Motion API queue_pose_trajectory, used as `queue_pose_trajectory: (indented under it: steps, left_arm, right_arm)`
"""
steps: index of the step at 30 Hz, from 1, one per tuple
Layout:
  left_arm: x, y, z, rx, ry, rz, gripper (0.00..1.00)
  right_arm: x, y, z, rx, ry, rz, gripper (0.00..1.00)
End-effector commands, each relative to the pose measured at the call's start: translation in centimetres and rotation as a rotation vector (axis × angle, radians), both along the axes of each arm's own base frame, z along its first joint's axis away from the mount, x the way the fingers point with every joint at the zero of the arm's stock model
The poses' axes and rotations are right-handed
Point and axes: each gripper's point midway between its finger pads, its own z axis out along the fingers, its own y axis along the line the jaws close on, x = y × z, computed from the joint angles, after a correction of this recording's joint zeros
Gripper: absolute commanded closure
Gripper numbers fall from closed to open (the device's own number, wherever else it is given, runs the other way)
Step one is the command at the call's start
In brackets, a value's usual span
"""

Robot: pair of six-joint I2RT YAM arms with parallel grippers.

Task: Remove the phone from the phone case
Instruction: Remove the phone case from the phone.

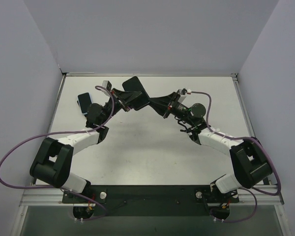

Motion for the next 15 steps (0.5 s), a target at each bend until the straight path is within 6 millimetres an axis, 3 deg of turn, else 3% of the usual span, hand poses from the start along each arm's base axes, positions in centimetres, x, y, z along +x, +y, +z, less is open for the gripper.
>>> queue_pose_trajectory:
  steps: [1,10,15]
  left_arm:
    - [-7.0,3.8,14.1,-0.266,-0.467,-0.005,1.00]
    - [-9.5,4.9,18.2,-0.313,-0.553,-0.011,1.00]
    - [-10.1,5.1,19.2,-0.301,-0.571,-0.002,1.00]
  right_arm:
    - [-1.3,-2.8,9.3,0.290,-0.250,-0.052,1.00]
    - [0.2,-1.4,10.8,0.358,-0.193,-0.005,1.00]
    - [0.5,-0.4,12.0,0.384,-0.201,0.021,1.00]
